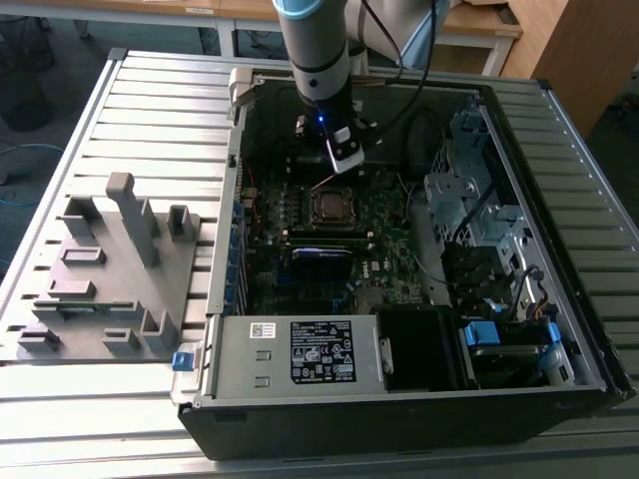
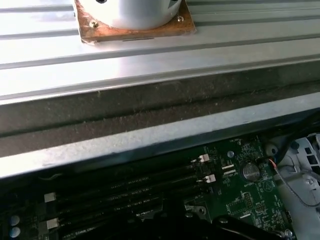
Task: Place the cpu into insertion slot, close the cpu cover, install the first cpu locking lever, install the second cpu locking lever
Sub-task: 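Install the first cpu locking lever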
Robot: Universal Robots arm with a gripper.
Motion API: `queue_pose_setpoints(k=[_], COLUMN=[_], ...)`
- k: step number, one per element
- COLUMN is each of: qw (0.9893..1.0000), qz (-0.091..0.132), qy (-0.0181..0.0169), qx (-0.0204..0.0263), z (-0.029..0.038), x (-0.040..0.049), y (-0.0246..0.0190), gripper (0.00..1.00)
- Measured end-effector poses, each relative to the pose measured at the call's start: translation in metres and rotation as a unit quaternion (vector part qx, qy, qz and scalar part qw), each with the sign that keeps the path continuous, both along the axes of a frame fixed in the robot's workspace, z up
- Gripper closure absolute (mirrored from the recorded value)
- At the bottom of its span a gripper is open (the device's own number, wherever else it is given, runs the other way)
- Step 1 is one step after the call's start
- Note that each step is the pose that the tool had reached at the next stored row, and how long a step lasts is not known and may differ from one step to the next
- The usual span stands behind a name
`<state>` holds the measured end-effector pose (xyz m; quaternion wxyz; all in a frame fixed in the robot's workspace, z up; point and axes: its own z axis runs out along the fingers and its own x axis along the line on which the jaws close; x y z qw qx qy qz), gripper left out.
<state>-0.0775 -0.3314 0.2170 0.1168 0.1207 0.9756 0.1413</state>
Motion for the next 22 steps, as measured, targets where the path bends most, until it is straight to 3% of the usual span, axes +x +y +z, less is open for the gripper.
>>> queue_pose_setpoints(k=[5, 14, 22], qw=[1.0000, 1.0000, 0.9999], qz=[-0.001, -0.003, -0.007], qy=[-0.0023, -0.0024, -0.0024], qx=[-0.0086, -0.0087, -0.0088], z=[-0.0044, -0.0093, -0.0173], x=[0.0000, 0.0000, 0.0002], y=[0.0001, 0.0038, 0.0040], gripper=[0.90, 0.90, 0.90])
